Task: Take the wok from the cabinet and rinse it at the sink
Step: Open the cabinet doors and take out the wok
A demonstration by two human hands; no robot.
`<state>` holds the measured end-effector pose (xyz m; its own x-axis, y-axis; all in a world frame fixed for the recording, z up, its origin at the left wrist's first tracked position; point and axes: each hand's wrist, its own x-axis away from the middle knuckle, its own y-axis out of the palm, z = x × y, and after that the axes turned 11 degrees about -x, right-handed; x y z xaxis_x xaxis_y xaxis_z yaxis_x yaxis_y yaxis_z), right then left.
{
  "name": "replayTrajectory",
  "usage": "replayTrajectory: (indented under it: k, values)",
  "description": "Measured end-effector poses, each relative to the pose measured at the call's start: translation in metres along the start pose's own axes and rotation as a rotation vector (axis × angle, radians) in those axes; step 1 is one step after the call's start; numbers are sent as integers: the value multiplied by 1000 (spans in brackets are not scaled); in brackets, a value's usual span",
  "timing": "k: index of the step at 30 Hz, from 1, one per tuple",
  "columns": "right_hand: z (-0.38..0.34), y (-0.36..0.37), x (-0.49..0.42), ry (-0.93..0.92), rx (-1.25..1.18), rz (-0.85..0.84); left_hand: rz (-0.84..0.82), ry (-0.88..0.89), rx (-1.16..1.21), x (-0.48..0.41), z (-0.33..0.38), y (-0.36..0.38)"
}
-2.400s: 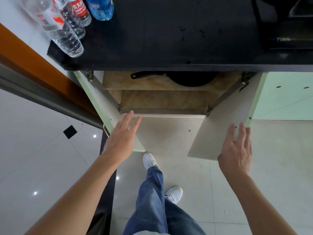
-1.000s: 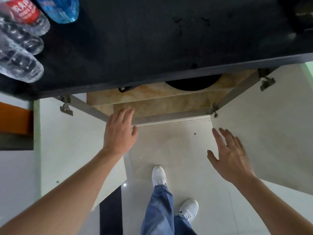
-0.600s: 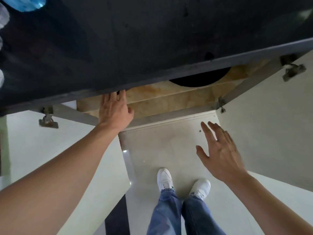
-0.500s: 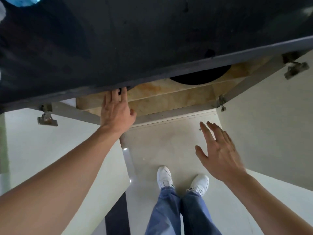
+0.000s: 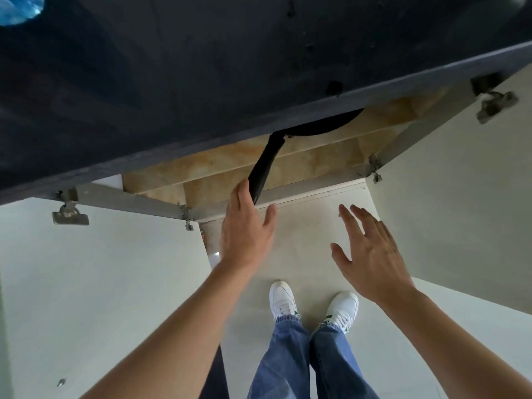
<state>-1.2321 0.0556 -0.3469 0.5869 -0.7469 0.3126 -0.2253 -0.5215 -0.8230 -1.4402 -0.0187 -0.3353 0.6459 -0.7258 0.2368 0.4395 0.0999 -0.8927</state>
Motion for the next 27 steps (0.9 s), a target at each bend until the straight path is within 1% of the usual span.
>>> replayTrajectory:
  k: [2, 4, 5, 8, 9, 11, 14, 16, 18, 22, 23, 27]
  values:
    - [3, -2, -1, 3, -22, -5, 0, -37, 81, -23, 2, 0]
    - [4, -6, -5, 0, -50, -15, -51, -54, 125, -43, 0, -1]
    - [4, -8, -8, 4, -66, -21, -103, -76, 198, -50, -1, 0]
    - [2, -10, -20, 1, -122, -41, -305, -200, 557, -57, -2, 2]
    - [0, -10, -25, 8, -157, -51, -334, -215, 615, -55, 1, 3]
    - [-8, -9, -35, 53, -256, -72, -328, -235, 675, -49, 9, 6]
    - [-22, -2, -50, 113, -458, -62, -297, -290, 765, -36, 23, 16]
    - [-32, 2, -61, 164, -612, -44, -311, -321, 804, -24, 28, 21]
    - [-43, 5, -73, 250, -773, -69, -322, -347, 827, -12, 29, 23]
    - [-58, 11, -91, 447, -1270, -129, -368, -356, 840, 12, 21, 23]
    - [-60, 14, -95, 475, -1337, -148, -387, -356, 848, 15, 18, 23]
    - [-70, 31, -107, 470, -1427, -230, -477, -364, 934, 7, 11, 20]
